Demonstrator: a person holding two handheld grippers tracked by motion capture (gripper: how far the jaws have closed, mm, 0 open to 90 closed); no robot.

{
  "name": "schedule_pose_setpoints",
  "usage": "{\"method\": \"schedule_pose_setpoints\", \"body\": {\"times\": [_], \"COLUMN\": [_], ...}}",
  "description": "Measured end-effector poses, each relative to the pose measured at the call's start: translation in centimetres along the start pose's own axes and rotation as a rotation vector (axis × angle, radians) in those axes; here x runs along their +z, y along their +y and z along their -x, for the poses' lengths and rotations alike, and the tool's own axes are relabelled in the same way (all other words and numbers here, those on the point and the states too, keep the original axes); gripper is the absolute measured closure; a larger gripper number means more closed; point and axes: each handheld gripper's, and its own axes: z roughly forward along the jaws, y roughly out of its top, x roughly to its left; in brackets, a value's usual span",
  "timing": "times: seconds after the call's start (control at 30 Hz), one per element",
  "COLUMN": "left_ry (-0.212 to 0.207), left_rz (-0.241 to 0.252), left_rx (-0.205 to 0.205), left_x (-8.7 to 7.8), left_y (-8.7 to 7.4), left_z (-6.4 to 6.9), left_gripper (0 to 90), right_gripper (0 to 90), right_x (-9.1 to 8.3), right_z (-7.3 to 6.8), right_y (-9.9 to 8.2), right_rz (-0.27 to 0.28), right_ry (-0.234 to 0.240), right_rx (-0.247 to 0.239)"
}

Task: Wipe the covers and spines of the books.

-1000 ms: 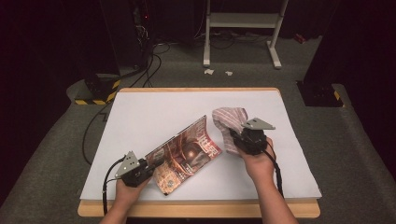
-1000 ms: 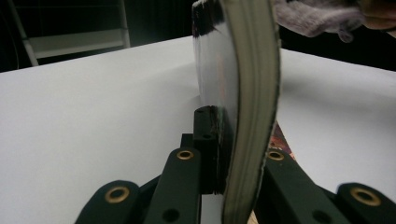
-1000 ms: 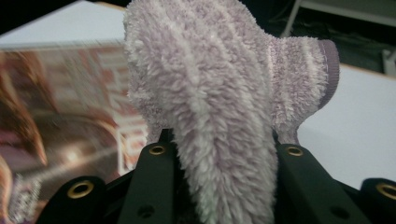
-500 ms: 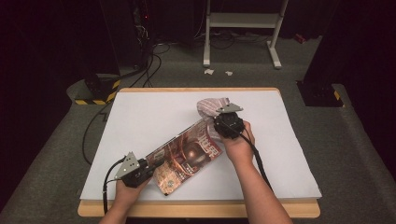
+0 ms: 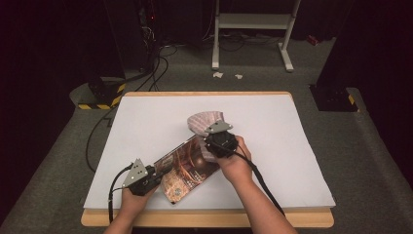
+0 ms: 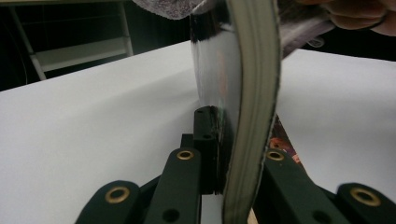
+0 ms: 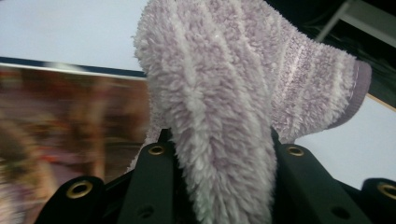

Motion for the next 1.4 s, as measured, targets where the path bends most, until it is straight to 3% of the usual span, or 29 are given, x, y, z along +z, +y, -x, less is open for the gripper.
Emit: {"method": "schedule_pose_setpoints", "body": {"times": [0.2, 0.37, 0.73, 0.83, 0.97, 1.07, 1.4], "left_ry": [0.01, 0.015, 0.039, 0.041, 0.041, 0.038, 0.035], "left_rz": [-0.005, -0.007, -0.016, -0.016, -0.016, -0.012, -0.015], "left_rx": [-0.002, 0.001, 0.022, 0.025, 0.025, 0.022, 0.032], "left_x": [0.1, 0.1, 0.3, 0.2, 0.3, 0.3, 0.3], "left_y": [0.0, -0.1, 0.0, 0.0, 0.0, 0.0, 0.0], "left_z": [-0.1, -0.1, 0.3, 0.3, 0.3, 0.3, 0.3], "left_gripper": [83.5, 83.5, 83.6, 83.6, 83.6, 83.6, 83.6], "right_gripper": [69.4, 69.4, 69.3, 69.2, 69.2, 69.3, 69.3], "right_x": [-0.9, -1.5, -3.0, -3.1, -2.8, -2.3, 0.5], "right_z": [-3.9, -6.3, -9.8, -10.4, -9.8, -8.4, -0.6], "right_y": [0.6, 1.0, 1.5, 1.7, 1.7, 1.7, 0.6], "right_rz": [0.042, 0.062, 0.086, 0.084, 0.078, 0.068, -0.008], "right_ry": [0.093, 0.158, 0.252, 0.257, 0.241, 0.216, 0.065], "right_rx": [-0.051, -0.08, -0.139, -0.147, -0.137, -0.108, 0.047]}}
